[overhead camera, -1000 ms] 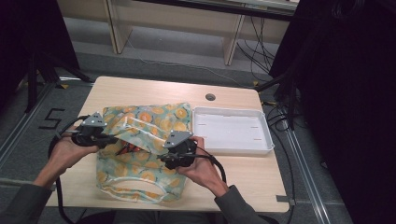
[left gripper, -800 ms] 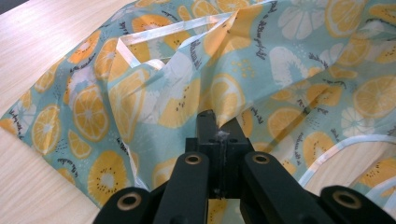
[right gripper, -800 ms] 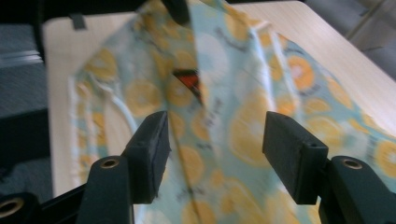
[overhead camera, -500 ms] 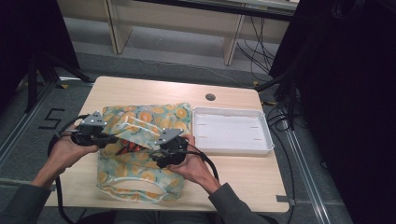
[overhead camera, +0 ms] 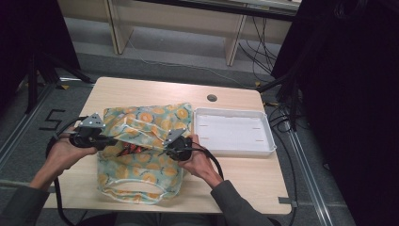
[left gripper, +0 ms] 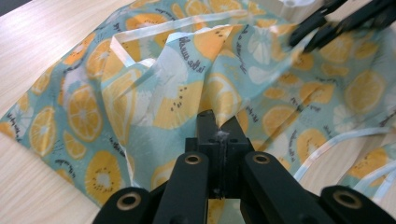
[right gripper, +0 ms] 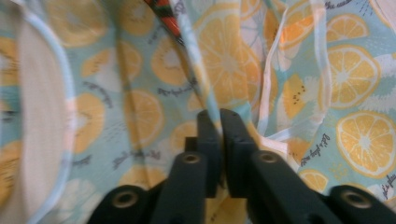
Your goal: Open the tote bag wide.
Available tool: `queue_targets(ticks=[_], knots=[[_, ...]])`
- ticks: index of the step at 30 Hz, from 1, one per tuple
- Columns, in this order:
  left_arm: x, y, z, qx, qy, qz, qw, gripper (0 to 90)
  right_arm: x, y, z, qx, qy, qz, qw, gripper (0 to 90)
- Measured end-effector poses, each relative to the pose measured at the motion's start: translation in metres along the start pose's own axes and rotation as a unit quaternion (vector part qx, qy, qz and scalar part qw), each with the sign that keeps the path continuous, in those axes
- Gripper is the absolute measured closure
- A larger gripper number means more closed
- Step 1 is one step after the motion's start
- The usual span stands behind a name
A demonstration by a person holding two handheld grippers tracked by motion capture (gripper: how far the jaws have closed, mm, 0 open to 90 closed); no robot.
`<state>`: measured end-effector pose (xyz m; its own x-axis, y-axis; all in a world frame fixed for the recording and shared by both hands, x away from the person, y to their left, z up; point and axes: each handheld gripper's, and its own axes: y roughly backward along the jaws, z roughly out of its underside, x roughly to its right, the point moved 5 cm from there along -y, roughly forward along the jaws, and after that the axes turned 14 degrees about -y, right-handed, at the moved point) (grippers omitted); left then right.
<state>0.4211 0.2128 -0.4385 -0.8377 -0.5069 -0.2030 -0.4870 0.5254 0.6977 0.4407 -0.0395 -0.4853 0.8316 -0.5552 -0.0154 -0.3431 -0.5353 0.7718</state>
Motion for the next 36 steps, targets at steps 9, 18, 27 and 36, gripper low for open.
queue_targets(ticks=[9, 18, 27, 36], knots=[[0.029, 0.019, 0.005, -0.011, -0.023, 0.038, 0.9989, 89.4, -0.018, 0.056, -0.004, 0.029, 0.004, -0.071, 0.9971, 90.0], [0.021, 0.042, -0.014, 0.022, -0.017, 0.046, 0.9986, 89.3, -0.005, 0.088, -0.034, 0.077, -0.011, -0.097, 0.9923, 90.0], [-0.019, 0.001, -0.015, 0.006, 0.017, 0.006, 0.9998, 89.1, 0.046, 0.031, -0.057, 0.08, -0.026, 0.014, 0.9964, 90.0], [-0.045, -0.041, 0.011, -0.034, 0.062, -0.002, 0.9975, 89.1, 0.063, -0.023, -0.051, 0.031, -0.022, 0.047, 0.9981, 90.0]])
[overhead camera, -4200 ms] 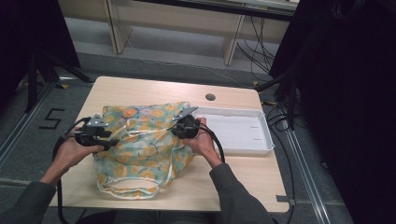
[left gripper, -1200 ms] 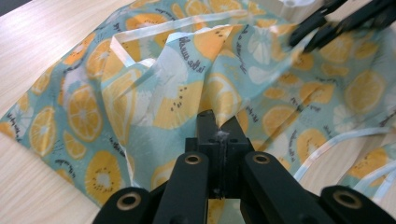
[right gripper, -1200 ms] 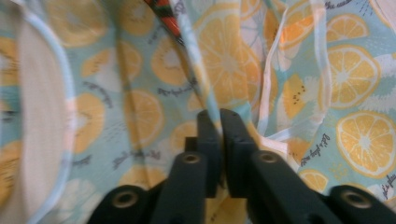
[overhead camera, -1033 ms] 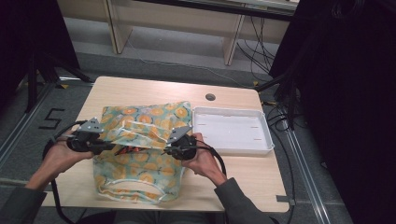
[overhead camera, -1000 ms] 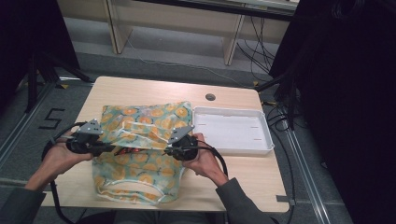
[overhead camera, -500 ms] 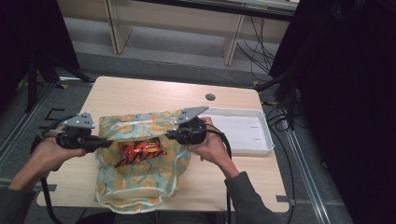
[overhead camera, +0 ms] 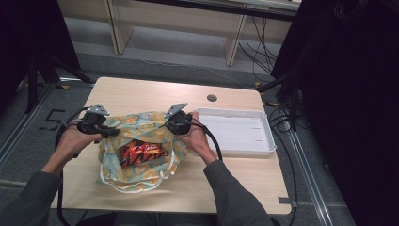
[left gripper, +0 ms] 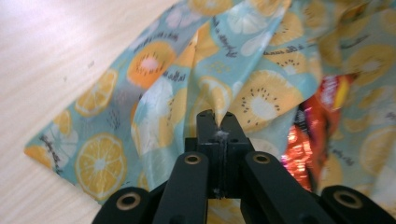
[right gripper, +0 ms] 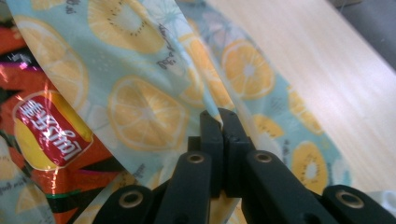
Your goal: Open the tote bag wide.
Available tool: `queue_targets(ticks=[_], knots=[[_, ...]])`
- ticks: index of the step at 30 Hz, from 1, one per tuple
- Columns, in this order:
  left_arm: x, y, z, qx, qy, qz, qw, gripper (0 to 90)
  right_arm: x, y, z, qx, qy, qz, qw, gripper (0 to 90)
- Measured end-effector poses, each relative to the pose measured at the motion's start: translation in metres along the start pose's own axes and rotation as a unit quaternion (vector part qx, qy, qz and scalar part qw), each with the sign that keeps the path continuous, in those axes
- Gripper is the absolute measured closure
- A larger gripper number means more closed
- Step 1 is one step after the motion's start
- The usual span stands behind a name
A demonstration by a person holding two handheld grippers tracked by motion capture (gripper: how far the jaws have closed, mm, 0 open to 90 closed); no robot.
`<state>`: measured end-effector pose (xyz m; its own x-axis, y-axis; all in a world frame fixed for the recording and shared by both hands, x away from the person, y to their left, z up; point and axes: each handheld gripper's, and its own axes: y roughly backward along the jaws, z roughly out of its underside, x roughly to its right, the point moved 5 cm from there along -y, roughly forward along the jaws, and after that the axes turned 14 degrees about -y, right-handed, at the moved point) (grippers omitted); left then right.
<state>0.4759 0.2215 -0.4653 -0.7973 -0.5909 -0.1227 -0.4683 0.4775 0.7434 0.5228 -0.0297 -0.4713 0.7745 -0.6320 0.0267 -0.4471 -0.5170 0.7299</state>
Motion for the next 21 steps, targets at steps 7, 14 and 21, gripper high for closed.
queue_targets(ticks=[7, 14, 21], knots=[[0.0, -0.021, 0.02, -0.017, 0.014, 0.005, 0.9997, 89.2, -0.003, -0.019, 0.016, -0.039, 0.006, -0.001, 0.9992, 84.8], [-0.002, -0.018, 0.021, -0.015, 0.019, -0.006, 0.9997, 89.3, -0.012, 0.019, 0.007, -0.014, -0.034, -0.038, 0.9986, 74.0], [-0.002, -0.011, 0.021, -0.021, 0.025, -0.001, 0.9995, 89.3, -0.054, 0.059, 0.012, -0.009, 0.017, -0.097, 0.9951, 87.0]])
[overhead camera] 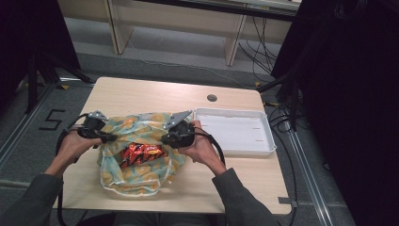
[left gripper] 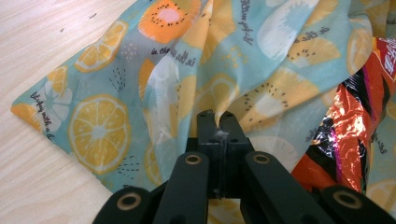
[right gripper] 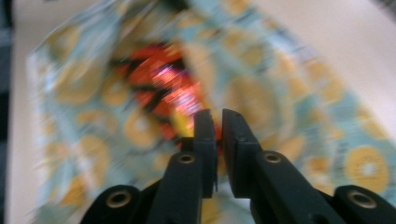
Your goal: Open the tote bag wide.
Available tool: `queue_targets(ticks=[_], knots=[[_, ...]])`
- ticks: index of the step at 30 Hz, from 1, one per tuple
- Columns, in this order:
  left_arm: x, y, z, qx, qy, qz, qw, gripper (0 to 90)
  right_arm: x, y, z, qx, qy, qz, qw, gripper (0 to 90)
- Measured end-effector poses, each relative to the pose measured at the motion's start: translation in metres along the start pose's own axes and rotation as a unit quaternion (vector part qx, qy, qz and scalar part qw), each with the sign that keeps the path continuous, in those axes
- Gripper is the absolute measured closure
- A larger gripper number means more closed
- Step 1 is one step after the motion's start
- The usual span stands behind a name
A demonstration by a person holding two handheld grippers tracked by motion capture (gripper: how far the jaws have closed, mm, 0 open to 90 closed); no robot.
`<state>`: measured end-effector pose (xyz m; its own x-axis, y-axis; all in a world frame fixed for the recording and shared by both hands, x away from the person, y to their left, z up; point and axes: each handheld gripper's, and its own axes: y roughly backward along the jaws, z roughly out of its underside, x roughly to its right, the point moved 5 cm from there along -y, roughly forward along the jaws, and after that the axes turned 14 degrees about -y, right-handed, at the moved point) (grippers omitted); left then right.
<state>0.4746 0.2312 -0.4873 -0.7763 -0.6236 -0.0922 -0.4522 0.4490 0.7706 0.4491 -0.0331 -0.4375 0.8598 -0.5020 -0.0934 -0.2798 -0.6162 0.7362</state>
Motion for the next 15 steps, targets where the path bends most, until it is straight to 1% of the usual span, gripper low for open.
queue_targets(ticks=[1, 2, 3, 4, 5, 6, 7, 8, 9, 10, 11, 13, 14, 15], knots=[[-0.001, 0.001, 0.0, -0.002, -0.005, 0.0, 1.0, 89.3, -0.004, -0.003, 0.005, -0.015, 0.008, -0.002, 0.9998, 89.0], [-0.001, 0.001, 0.0, -0.002, -0.005, 0.0, 1.0, 89.3, -0.004, -0.003, 0.005, -0.015, 0.008, -0.002, 0.9998, 89.0], [-0.001, 0.002, 0.0, 0.006, 0.001, -0.001, 1.0, 89.3, -0.001, -0.011, 0.018, -0.051, 0.016, 0.016, 0.9984, 90.0], [-0.001, 0.002, 0.0, 0.006, 0.001, -0.001, 1.0, 89.3, 0.004, -0.015, 0.024, -0.066, 0.014, 0.027, 0.9973, 90.0], [-0.003, 0.004, 0.002, 0.002, -0.002, -0.003, 1.0, 89.4, 0.009, -0.016, 0.031, -0.08, 0.004, 0.036, 0.9961, 90.0], [-0.004, 0.005, 0.003, 0.005, 0.0, -0.003, 1.0, 89.4, 0.016, -0.018, 0.038, -0.085, -0.003, 0.043, 0.9954, 90.0], [-0.005, 0.006, 0.004, 0.007, 0.001, -0.003, 1.0, 89.4, 0.023, -0.018, 0.044, -0.094, -0.009, 0.044, 0.9946, 90.0], [-0.005, 0.006, 0.004, 0.007, 0.001, -0.003, 1.0, 89.4, 0.023, -0.018, 0.044, -0.094, -0.009, 0.044, 0.9946, 90.0], [-0.006, 0.007, 0.006, 0.005, 0.005, -0.001, 1.0, 89.4, 0.035, -0.02, 0.058, -0.11, -0.023, 0.057, 0.992, 90.0], [-0.006, 0.007, 0.006, 0.005, 0.005, -0.001, 1.0, 89.4, 0.035, -0.02, 0.058, -0.11, -0.023, 0.057, 0.992, 90.0], [-0.006, 0.004, 0.007, 0.011, 0.001, -0.004, 0.9999, 89.4, 0.038, -0.022, 0.065, -0.117, -0.034, 0.058, 0.9908, 90.0], [-0.006, 0.004, 0.008, 0.0, -0.006, -0.001, 1.0, 89.4, 0.049, -0.03, 0.081, -0.135, -0.05, 0.053, 0.9881, 90.0], [-0.004, 0.001, 0.009, -0.004, -0.009, -0.004, 0.9999, 89.3, 0.051, -0.031, 0.085, -0.142, -0.061, 0.056, 0.9864, 90.0], [-0.005, -0.001, 0.01, -0.001, -0.011, -0.005, 0.9999, 89.4, 0.054, -0.033, 0.088, -0.145, -0.057, 0.06, 0.9859, 90.0]])
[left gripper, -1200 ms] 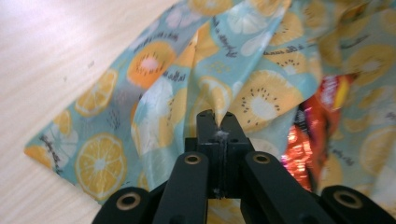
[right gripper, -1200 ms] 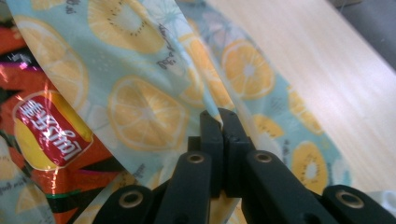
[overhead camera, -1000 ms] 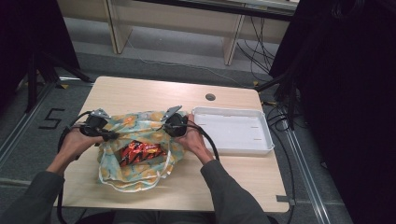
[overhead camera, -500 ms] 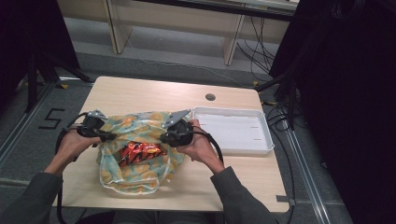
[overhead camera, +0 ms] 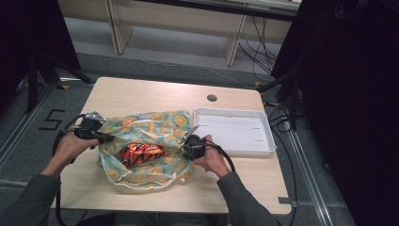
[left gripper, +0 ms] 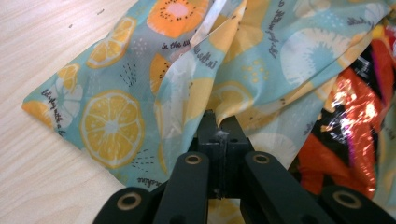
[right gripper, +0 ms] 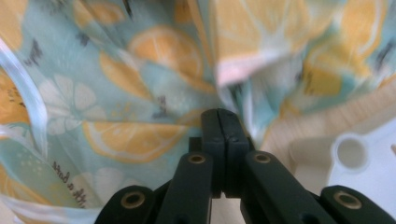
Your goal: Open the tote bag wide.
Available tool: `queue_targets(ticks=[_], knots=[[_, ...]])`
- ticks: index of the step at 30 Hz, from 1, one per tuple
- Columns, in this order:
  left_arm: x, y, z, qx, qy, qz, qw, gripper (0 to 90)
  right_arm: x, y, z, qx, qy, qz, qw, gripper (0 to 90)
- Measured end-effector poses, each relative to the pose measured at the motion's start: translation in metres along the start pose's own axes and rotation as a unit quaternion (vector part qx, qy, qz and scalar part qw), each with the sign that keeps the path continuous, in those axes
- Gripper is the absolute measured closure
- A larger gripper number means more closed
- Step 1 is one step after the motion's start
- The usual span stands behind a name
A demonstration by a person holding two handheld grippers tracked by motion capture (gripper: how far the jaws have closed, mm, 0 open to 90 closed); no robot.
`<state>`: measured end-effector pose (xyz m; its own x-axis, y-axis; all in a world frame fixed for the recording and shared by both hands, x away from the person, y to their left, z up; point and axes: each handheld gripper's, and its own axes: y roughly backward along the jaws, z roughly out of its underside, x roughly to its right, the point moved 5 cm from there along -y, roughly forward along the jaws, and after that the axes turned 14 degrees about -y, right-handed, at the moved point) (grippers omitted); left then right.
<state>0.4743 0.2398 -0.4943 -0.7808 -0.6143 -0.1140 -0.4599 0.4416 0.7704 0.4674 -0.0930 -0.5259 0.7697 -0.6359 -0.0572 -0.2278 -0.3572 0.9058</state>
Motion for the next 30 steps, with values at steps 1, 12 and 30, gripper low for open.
queue_targets(ticks=[1, 12, 30], knots=[[0.0, 0.0, 0.0, 0.0, 0.0, 0.0, 1.0, 89.3, 0.002, -0.002, 0.001, 0.0, 0.003, -0.004, 1.0, 90.0], [0.006, 0.002, -0.005, 0.006, -0.01, 0.0, 0.9999, 89.2, -0.039, 0.033, -0.04, 0.114, 0.061, -0.032, 0.9911, 90.0], [0.019, 0.013, -0.006, 0.005, -0.027, 0.0, 0.9996, 73.2, -0.001, 0.014, -0.054, 0.124, -0.003, 0.02, 0.992, 90.0]])
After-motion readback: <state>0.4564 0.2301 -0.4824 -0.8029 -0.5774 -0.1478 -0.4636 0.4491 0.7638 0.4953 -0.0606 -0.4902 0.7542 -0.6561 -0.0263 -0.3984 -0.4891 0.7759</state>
